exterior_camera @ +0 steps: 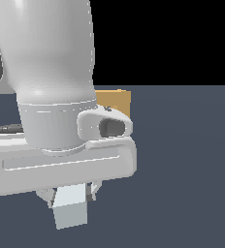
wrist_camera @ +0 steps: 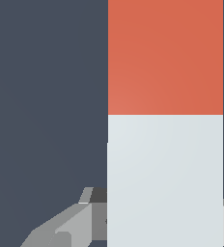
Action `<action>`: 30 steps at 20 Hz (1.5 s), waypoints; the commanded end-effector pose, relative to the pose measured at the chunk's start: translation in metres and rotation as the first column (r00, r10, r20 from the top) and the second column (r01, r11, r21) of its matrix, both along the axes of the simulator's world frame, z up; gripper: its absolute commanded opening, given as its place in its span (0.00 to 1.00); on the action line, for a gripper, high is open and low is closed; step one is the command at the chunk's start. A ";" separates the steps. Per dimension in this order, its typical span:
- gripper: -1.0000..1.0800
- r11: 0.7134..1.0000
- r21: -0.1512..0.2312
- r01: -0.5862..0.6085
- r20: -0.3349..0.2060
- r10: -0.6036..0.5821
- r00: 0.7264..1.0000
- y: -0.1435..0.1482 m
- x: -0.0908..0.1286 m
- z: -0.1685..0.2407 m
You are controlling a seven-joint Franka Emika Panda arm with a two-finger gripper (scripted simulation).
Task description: Insert the peg into the horizontal hole in a box.
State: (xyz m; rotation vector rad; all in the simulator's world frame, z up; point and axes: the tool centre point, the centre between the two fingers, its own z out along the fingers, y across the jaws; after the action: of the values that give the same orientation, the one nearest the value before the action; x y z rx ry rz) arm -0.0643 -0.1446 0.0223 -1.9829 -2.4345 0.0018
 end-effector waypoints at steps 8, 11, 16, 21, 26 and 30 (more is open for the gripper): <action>0.00 1.000 0.000 -0.009 0.002 0.009 1.000 0.065 0.022 0.013; 0.00 1.000 0.000 -0.013 0.002 0.013 1.000 0.099 0.034 0.019; 0.00 1.000 -0.001 -0.019 0.002 0.019 1.000 0.160 0.054 0.030; 0.00 1.000 -0.001 -0.025 0.002 0.025 1.000 0.214 0.073 0.040; 0.00 1.000 0.000 -0.029 0.002 0.029 1.000 0.250 0.086 0.047; 0.00 1.000 0.000 -0.031 0.002 0.031 1.000 0.265 0.092 0.049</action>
State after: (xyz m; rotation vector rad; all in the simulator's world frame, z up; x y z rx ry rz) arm 0.0246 0.1150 0.0691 -1.9436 -2.4656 0.0028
